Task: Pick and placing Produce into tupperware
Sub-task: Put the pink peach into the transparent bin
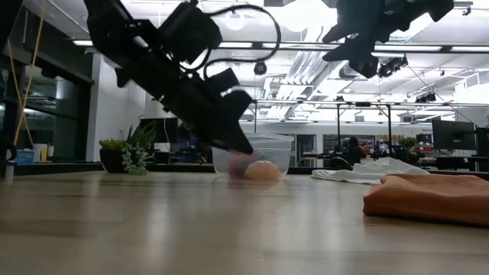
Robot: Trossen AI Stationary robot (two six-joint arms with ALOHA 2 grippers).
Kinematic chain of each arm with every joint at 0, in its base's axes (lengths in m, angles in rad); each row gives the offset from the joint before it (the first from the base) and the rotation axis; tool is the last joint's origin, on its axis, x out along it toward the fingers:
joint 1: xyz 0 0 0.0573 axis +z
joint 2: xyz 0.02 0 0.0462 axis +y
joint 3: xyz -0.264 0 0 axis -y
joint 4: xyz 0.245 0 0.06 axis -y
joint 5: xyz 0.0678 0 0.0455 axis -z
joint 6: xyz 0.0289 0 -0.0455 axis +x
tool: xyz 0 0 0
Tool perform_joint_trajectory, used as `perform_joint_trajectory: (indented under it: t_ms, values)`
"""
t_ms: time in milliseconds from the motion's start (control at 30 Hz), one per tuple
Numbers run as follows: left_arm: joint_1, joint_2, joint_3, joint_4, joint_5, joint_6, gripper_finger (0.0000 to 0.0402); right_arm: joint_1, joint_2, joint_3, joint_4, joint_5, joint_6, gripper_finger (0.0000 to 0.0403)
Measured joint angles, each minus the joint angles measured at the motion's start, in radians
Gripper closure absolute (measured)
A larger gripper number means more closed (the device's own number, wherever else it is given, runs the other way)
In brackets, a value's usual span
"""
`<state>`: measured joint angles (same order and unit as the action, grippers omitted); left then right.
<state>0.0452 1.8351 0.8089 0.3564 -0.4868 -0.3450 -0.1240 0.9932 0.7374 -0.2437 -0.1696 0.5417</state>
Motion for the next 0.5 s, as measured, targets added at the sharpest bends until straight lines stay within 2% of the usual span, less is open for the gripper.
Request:
perform_joint_trajectory:
  t_ms: [500]
  values:
    - [0.000,-0.222,0.001,-0.219,-0.037,0.005,0.0266,0.000,0.000,0.000,0.034,0.000,-0.001,0.0259]
